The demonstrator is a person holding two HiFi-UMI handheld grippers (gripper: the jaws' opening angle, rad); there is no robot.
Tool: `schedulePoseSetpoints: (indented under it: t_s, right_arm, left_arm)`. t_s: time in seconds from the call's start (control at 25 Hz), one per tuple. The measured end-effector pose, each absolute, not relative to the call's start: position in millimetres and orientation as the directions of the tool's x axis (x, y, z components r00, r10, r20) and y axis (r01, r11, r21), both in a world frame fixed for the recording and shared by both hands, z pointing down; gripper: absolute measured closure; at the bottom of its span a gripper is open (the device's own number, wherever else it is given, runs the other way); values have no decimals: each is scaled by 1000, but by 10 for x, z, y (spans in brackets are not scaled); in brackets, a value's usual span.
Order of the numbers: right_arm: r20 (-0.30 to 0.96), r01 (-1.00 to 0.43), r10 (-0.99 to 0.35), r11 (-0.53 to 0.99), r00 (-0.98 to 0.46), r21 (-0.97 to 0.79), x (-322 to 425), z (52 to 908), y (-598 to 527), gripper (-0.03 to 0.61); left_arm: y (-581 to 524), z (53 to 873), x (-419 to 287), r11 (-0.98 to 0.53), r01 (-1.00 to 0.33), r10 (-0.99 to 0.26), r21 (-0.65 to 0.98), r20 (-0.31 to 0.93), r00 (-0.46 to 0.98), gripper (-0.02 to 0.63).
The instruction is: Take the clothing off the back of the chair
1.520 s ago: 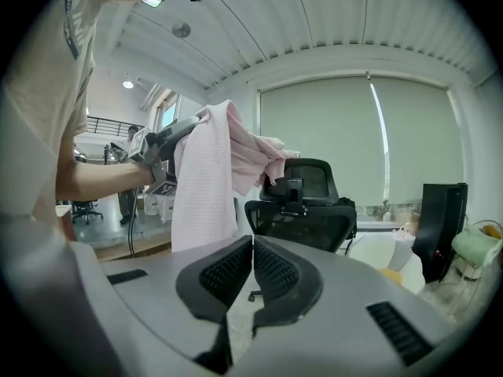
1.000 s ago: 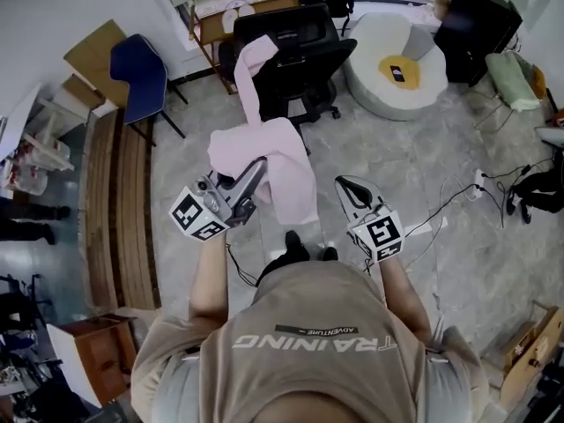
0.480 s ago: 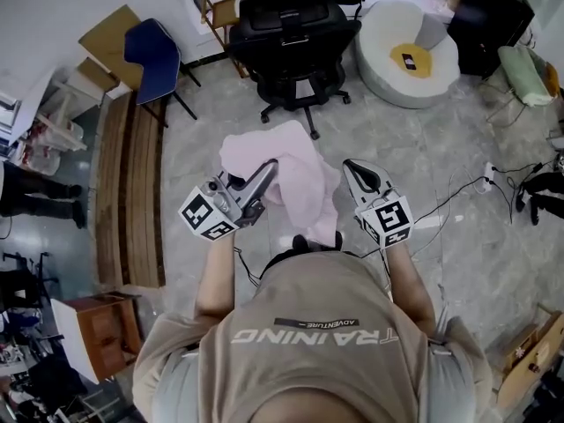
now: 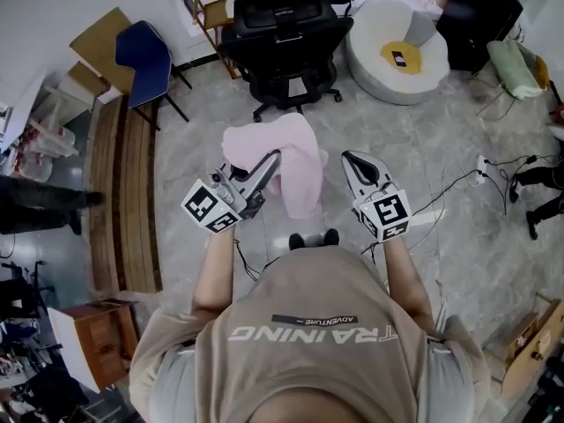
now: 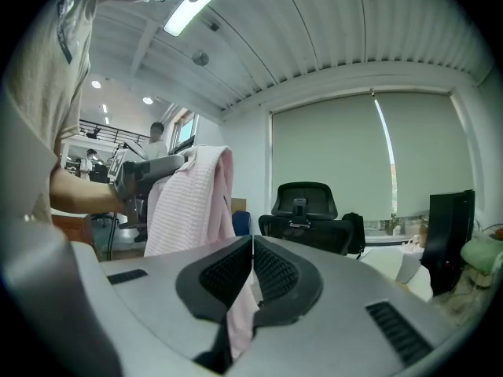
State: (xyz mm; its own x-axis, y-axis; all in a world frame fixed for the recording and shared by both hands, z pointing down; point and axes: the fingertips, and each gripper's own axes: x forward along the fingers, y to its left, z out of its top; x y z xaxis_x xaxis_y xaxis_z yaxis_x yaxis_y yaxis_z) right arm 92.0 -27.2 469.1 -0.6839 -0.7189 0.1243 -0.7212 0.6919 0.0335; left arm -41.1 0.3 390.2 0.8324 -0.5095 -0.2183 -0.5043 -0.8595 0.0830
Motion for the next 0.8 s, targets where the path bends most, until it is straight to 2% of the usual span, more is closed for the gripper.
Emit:
schedulePoseSetpoints:
  t_s: [0.8]
  right_arm:
    - [102,-721,-727,686,-679,97,834,4543,-373,548]
  left_arm:
    - [-61,3904,-465,-862,-506,-502,44,-217,837,537]
